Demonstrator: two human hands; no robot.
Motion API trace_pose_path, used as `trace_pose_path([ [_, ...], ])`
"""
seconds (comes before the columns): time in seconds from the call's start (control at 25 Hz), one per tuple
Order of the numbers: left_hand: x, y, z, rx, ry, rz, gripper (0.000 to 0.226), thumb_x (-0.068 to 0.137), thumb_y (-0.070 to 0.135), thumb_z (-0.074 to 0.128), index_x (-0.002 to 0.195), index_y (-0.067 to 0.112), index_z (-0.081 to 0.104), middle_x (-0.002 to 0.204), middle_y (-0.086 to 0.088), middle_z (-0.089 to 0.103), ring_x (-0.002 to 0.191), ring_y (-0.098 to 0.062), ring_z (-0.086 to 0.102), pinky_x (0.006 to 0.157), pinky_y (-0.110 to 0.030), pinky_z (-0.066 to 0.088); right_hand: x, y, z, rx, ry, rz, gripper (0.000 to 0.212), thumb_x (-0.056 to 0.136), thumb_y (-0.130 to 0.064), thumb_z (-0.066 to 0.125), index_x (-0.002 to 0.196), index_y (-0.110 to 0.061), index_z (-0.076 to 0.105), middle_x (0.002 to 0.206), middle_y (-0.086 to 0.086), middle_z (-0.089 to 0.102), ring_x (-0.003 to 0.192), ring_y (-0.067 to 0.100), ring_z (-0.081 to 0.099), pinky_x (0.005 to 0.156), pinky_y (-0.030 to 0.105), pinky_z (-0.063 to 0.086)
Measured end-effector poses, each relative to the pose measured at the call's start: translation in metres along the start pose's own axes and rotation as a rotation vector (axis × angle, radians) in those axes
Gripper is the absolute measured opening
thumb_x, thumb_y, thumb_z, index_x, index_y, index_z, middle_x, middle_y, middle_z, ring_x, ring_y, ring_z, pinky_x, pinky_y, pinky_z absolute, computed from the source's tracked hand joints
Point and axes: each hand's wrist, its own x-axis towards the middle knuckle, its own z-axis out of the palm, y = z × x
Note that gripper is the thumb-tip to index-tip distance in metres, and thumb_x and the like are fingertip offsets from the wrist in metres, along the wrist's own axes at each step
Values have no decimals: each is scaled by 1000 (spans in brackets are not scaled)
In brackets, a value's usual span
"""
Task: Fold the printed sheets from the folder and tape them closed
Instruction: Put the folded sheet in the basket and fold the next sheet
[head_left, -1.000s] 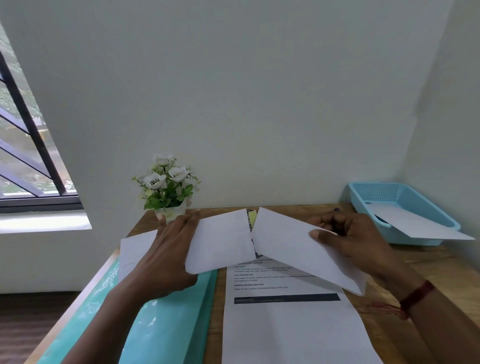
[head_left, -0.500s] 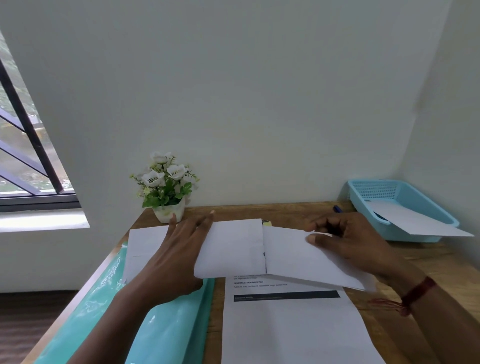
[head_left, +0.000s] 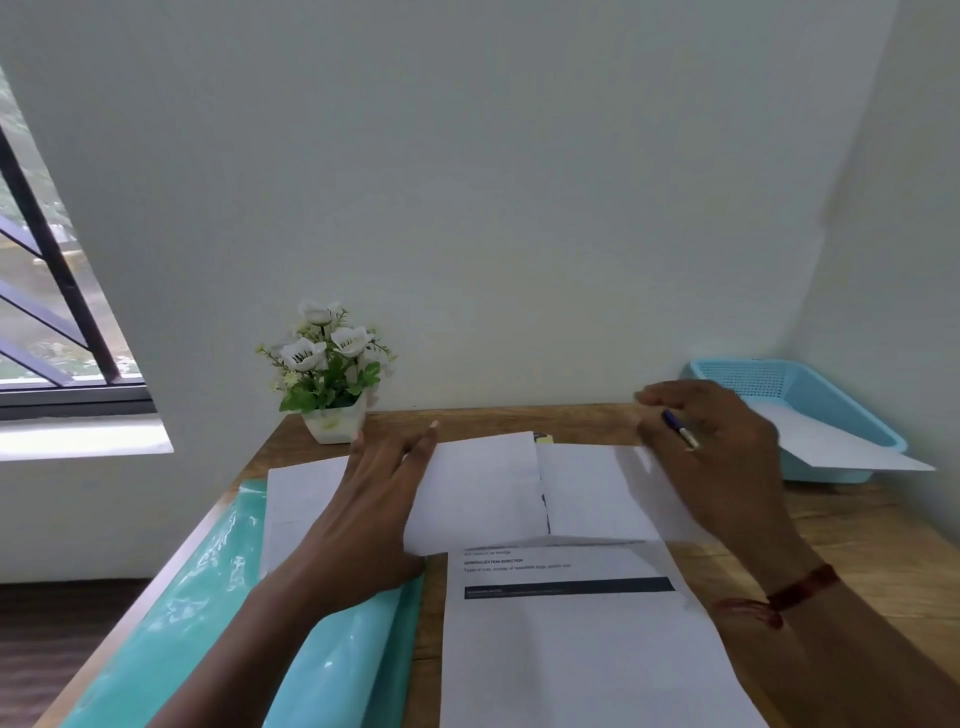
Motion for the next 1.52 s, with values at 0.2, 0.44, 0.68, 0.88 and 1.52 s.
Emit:
trace_pose_path([
  [0.2, 0, -8, 1, -3, 52, -86, 118, 68, 41, 79, 154, 19, 1, 153, 0, 16, 144, -17, 3, 111, -30, -22, 9, 11, -16, 151, -17, 520, 6, 83, -25, 74, 86, -20, 72, 85, -3, 71, 83, 15, 65, 78, 33, 53],
  [0.44, 1, -11, 2, 34, 77, -70, 117, 66, 45, 79, 154, 16, 8, 152, -4, 20, 144, -21, 8, 109, -32, -26, 0, 9, -1, 448, -146, 706, 10, 79, -6, 77, 87, -11, 72, 85, 9, 74, 84, 24, 72, 73, 37, 60],
  [0.68, 0, -4, 5, 47, 87, -43, 120, 64, 42, 83, 154, 15, 9, 151, -5, 22, 141, -19, 7, 113, -39, -18, -10, -5, 12, 532, -138, 601, 17, 74, 3, 78, 87, -7, 72, 77, 3, 73, 71, 13, 70, 63, 23, 58],
  [0.88, 2, 4, 6, 96, 62, -6, 121, 66, 49, 78, 154, 17, 1, 149, -3, 21, 138, -17, 7, 116, -43, -14, -18, -23, 17, 557, -154, 517, 20, 71, 5, 80, 81, -9, 72, 72, 3, 73, 64, 11, 68, 62, 23, 59],
  [1.52, 2, 16, 14, 112, 93, 40, 129, 55, 44, 83, 154, 7, 8, 140, -9, 36, 133, -22, 25, 117, -61, 7, -28, -35, 24, 508, -343, 407, 41, 88, 5, 52, 109, -28, 65, 89, -9, 74, 90, 5, 67, 76, 18, 48],
])
